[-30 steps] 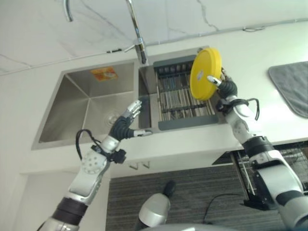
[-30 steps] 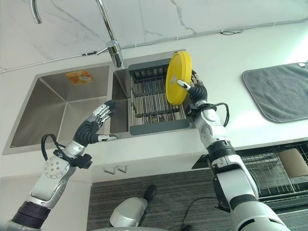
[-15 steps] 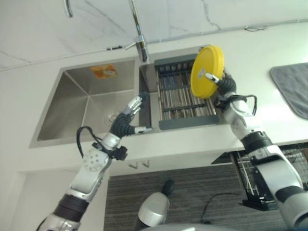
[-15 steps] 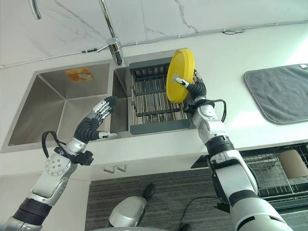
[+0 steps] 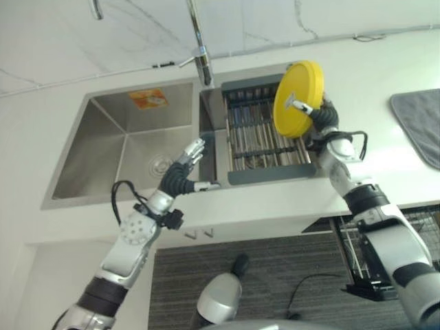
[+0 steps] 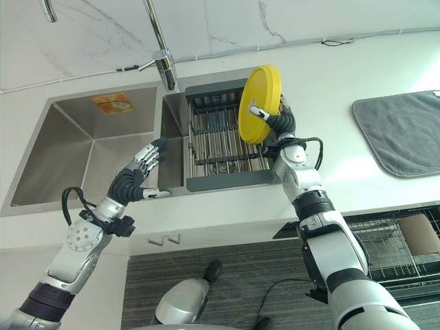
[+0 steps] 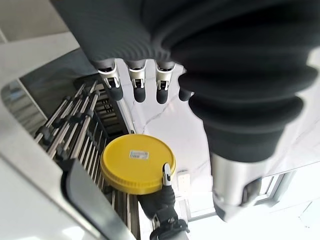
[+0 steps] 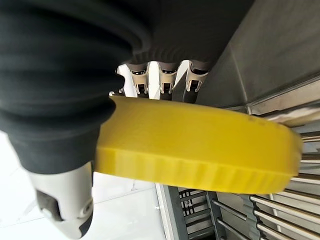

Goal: Place the dishes in the dishwasher.

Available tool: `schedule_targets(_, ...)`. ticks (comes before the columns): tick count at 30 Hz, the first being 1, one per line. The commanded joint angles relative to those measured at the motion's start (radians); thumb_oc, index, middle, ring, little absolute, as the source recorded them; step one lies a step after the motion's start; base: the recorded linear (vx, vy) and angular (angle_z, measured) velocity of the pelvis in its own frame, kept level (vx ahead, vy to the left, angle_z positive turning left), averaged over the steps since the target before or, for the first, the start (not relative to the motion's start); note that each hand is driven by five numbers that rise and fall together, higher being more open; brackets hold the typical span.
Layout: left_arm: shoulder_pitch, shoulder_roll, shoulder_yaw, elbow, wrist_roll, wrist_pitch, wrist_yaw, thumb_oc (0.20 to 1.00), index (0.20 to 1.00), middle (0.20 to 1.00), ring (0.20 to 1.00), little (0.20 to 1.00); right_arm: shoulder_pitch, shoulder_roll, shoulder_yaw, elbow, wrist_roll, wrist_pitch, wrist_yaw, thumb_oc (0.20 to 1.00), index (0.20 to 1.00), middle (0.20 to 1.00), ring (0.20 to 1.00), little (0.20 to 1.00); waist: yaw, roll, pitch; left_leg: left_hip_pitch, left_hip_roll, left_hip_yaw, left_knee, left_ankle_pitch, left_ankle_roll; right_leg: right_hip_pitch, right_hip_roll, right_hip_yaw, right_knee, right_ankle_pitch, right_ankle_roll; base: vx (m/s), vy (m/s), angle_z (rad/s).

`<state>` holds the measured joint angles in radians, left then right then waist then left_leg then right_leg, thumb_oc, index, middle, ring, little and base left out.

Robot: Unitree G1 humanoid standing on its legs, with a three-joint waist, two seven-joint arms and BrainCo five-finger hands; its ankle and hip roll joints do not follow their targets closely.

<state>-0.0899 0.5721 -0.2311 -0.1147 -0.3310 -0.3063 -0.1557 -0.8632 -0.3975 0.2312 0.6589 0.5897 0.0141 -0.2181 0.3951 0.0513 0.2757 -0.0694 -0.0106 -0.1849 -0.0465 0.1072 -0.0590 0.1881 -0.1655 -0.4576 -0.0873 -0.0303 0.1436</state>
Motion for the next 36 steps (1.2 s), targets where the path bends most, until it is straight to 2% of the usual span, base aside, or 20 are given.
schedule_targets(1,-0.041,0.026,-0.008,-0.041,0.015,-0.048,0.019,1.0,1.0,1.0,1.0,1.0,-0.098,-0.047,0.059,-0.065,-0.042,-0.02,-0.022,1.0,1.0,1.0,1.0,1.0,0.015,-0.001,-0.031,0.015,0.006,-0.067,0.014,-0.088,-0.017,-0.083,-0.052,0.064,0.132,-0.028,0.018,0.0,0.0,0.0)
schedule_targets(3,-0.042,0.024,-0.007,-0.04,0.013,-0.05,0.014,1.0,1.0,1.0,1.0,1.0,-0.102,-0.044,0.062,-0.064,-0.043,-0.025,-0.027,1.0,1.0,1.0,1.0,1.0,0.017,-0.002,-0.03,0.013,0.005,-0.069,0.015,-0.087,-0.017,-0.086,-0.051,0.066,0.134,-0.029,0.017,0.0,0.0,0.0)
schedule_targets(4,-0.043,0.024,-0.007,-0.04,0.012,-0.048,0.014,1.0,1.0,1.0,1.0,1.0,-0.103,-0.042,0.063,-0.065,-0.046,-0.03,-0.031,0.46,0.46,0.46,0.46,0.46,0.017,-0.002,-0.03,0.013,0.006,-0.07,0.014,-0.087,-0.016,-0.086,-0.051,0.066,0.134,-0.029,0.017,0.0,0.0,0.0)
schedule_targets(5,-0.043,0.023,-0.008,-0.04,0.013,-0.048,0.014,1.0,1.0,1.0,1.0,1.0,-0.105,-0.041,0.063,-0.066,-0.047,-0.03,-0.035,0.291,0.291,0.291,0.291,0.291,0.017,-0.002,-0.031,0.013,0.006,-0.07,0.015,-0.087,-0.017,-0.086,-0.05,0.066,0.134,-0.029,0.016,0.0,0.0,0.0)
schedule_targets(6,-0.043,0.021,-0.01,-0.039,0.013,-0.047,0.015,1.0,1.0,1.0,1.0,1.0,-0.107,-0.039,0.064,-0.066,-0.051,-0.035,-0.042,0.2,0.2,0.2,0.2,0.2,0.018,-0.002,-0.031,0.013,0.005,-0.07,0.015,-0.087,-0.016,-0.086,-0.05,0.067,0.134,-0.029,0.016,0.0,0.0,0.0)
schedule_targets(12,-0.043,0.015,-0.016,-0.041,0.013,-0.042,0.015,1.0,1.0,1.0,1.0,1.0,-0.112,-0.027,0.054,-0.061,-0.057,-0.054,-0.077,0.2,0.2,0.2,0.2,0.2,0.017,0.002,-0.034,0.014,0.005,-0.068,0.013,-0.088,-0.015,-0.089,-0.051,0.068,0.135,-0.03,0.015,0.0,0.011,0.0)
schedule_targets(15,-0.046,0.015,-0.021,-0.046,0.022,-0.059,0.01,1.0,1.0,1.0,1.0,1.0,-0.106,-0.022,0.05,-0.059,-0.061,-0.069,-0.082,0.2,0.2,0.2,0.2,0.2,0.017,0.005,-0.033,0.011,0.005,-0.066,0.015,-0.089,-0.014,-0.091,-0.054,0.066,0.137,-0.029,0.017,0.0,0.024,0.01)
schedule_targets(25,-0.049,0.013,-0.03,-0.056,0.006,-0.054,-0.004,1.0,1.0,1.0,1.0,1.0,-0.095,-0.019,0.028,-0.067,-0.039,-0.147,-0.098,0.2,0.2,0.2,0.2,0.2,0.012,0.012,-0.031,0.008,0.002,-0.063,0.009,-0.088,-0.012,-0.103,-0.057,0.069,0.138,-0.026,0.019,-0.01,0.007,0.0)
schedule_targets(26,-0.049,0.011,-0.035,-0.057,0.007,-0.054,-0.003,1.0,1.0,1.0,1.0,1.0,-0.09,-0.017,0.02,-0.076,-0.013,-0.181,-0.097,0.2,0.2,0.2,0.2,0.2,0.01,0.013,-0.031,0.009,0.003,-0.06,0.009,-0.089,-0.011,-0.103,-0.058,0.07,0.138,-0.026,0.02,0.0,0.0,0.0)
schedule_targets(30,-0.041,0.007,-0.039,-0.056,0.009,-0.058,-0.004,1.0,1.0,1.0,1.0,1.0,-0.078,-0.008,0.0,-0.112,0.033,-0.233,-0.095,0.2,0.2,0.2,0.2,0.2,0.004,0.012,-0.036,0.012,0.005,-0.053,0.006,-0.09,-0.01,-0.103,-0.059,0.072,0.137,-0.025,0.021,0.0,0.0,0.0)
schedule_targets(32,-0.024,0.004,-0.04,-0.06,0.012,-0.057,-0.004,1.0,1.0,1.0,1.0,1.0,-0.055,0.002,-0.038,-0.206,0.079,-0.315,-0.102,0.2,0.2,0.2,0.2,0.2,-0.004,0.011,-0.049,0.024,0.012,-0.042,-0.005,-0.088,-0.008,-0.095,-0.059,0.074,0.131,-0.024,0.021,0.0,0.0,0.0)
schedule_targets(33,-0.023,0.003,-0.039,-0.061,0.012,-0.056,-0.005,1.0,1.0,1.0,1.0,1.0,-0.053,0.003,-0.04,-0.211,0.069,-0.329,-0.104,0.2,0.2,0.2,0.2,0.2,-0.004,0.01,-0.05,0.025,0.012,-0.042,-0.006,-0.088,-0.008,-0.094,-0.059,0.074,0.13,-0.024,0.021,0.0,-0.014,-0.03)
schedule_targets(34,-0.006,0.007,-0.036,-0.061,0.009,-0.058,-0.016,1.0,1.0,1.0,1.0,1.0,-0.04,0.001,-0.056,-0.296,0.015,-0.376,-0.147,0.2,0.2,0.2,0.2,0.2,-0.005,0.006,-0.069,0.035,0.014,-0.037,-0.016,-0.087,-0.008,-0.084,-0.059,0.07,0.12,-0.022,0.023,0.0,0.0,0.0)
schedule_targets(36,0.003,0.006,-0.033,-0.064,0.008,-0.054,-0.021,1.0,1.0,1.0,1.0,1.0,-0.017,0.007,-0.064,-0.35,0.031,-0.392,-0.169,0.2,0.2,0.2,0.2,0.2,-0.006,0.0,-0.081,0.043,0.017,-0.033,-0.022,-0.087,-0.007,-0.076,-0.058,0.068,0.114,-0.02,0.024,0.01,-0.05,0.0)
